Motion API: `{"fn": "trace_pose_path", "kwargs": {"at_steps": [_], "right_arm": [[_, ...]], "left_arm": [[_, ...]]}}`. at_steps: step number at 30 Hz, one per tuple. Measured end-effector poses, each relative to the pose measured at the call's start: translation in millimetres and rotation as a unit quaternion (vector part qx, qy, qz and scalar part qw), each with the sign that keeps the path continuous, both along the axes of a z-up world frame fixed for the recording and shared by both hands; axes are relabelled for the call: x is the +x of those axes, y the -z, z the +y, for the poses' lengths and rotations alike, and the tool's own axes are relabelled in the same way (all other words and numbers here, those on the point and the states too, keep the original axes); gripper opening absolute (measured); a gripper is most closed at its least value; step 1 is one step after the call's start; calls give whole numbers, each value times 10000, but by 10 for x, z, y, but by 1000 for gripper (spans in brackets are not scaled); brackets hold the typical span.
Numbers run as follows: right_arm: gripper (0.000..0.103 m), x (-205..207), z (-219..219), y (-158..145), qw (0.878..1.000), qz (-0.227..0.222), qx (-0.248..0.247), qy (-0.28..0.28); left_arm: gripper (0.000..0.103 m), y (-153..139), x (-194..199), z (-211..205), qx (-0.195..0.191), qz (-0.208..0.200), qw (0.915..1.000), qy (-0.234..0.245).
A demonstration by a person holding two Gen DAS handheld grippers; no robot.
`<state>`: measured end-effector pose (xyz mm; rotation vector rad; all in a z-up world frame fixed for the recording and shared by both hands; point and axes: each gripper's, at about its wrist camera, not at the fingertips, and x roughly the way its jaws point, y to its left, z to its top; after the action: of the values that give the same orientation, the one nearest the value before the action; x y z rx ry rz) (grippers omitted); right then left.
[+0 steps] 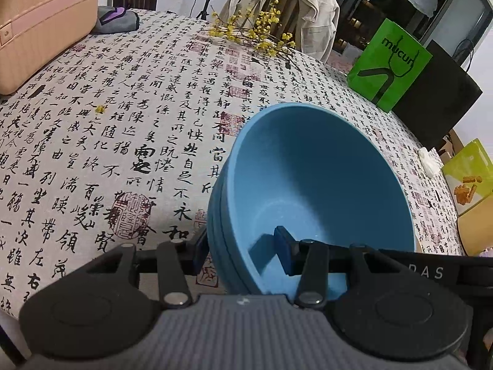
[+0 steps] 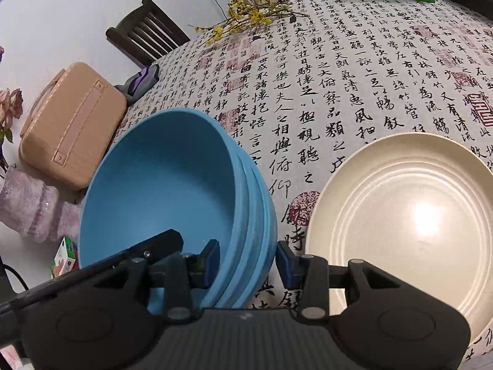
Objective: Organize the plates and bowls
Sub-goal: 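Carry the blue bowl stack with both grippers over the cream plate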
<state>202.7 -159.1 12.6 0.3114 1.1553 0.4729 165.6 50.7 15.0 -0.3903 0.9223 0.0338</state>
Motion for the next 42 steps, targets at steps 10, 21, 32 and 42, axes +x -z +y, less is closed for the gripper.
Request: {"fn": "trace_pose_path", "kwargs": {"at_steps": [10, 21, 32, 42], "right_arm": [[39, -80, -152, -48, 9999, -51, 23, 86], [39, -177, -314, -110, 9997, -114, 65, 205], [39, -218, -463, -160, 9992, -168, 113, 347], [39, -286, -629, -194, 9985, -224, 128, 475]], "left_arm": [[45, -38, -3, -123, 29, -64, 9999, 83], [46, -96, -22, -276, 85, -127, 9997, 187], [46, -151, -39, -446, 117, -192, 9993, 299], [46, -180, -46, -602, 127, -248, 9987, 436]]}}
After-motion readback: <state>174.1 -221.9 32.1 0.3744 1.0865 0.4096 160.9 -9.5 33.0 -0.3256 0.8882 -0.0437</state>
